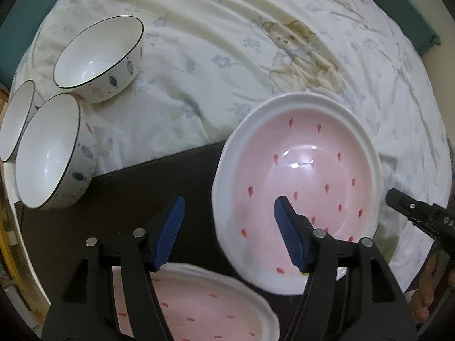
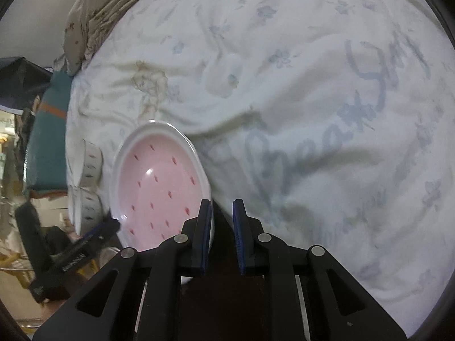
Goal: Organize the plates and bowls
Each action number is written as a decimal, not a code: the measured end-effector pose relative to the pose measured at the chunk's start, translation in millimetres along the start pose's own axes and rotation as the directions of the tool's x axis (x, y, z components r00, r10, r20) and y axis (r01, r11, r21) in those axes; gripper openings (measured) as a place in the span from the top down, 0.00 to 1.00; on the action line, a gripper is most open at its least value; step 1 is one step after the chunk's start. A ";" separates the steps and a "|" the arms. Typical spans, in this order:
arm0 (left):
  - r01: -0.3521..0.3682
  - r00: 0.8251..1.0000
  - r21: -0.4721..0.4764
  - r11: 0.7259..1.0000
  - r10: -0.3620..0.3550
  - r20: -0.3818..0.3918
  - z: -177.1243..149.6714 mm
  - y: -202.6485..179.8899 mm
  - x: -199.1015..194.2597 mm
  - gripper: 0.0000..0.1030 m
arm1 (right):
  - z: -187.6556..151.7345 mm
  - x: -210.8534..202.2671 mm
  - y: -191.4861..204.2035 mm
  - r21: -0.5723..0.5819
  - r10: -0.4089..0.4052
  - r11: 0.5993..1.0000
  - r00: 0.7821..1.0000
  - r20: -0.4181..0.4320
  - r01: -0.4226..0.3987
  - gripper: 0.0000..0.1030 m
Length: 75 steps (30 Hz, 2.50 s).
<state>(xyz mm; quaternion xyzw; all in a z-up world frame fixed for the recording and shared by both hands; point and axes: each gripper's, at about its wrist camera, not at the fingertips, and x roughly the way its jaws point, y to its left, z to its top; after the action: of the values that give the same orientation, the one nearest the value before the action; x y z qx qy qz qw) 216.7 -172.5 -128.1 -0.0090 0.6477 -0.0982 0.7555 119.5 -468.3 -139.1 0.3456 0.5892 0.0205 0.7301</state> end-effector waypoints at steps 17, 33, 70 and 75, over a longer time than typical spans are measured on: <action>0.039 0.998 0.024 0.999 -0.037 -0.048 9.0 -2.8 33.6 0.59 | 13.9 46.8 8.8 -0.018 0.061 0.998 0.993 -0.096 -0.063 0.67; 0.016 1.000 -0.054 0.998 -0.017 -0.019 5.3 9.3 9.4 0.77 | 8.7 52.0 24.5 -0.102 -0.012 0.995 0.996 -0.083 0.004 0.79; 0.072 0.990 -0.017 0.997 -0.070 0.125 -123.3 108.1 -146.9 0.77 | -121.2 -16.2 131.1 -0.360 0.131 0.923 0.991 -0.037 -0.135 0.79; 0.082 0.988 0.011 0.997 -0.082 0.128 -138.5 114.9 -152.4 0.77 | -145.0 -17.0 136.0 -0.397 0.134 0.906 0.989 -0.056 -0.145 0.79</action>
<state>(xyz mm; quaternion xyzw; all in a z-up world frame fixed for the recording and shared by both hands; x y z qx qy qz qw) 75.0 -19.7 -17.7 -0.0399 0.5966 -0.1302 0.7909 38.8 -302.7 -62.5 0.2302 0.5563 0.1973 0.7737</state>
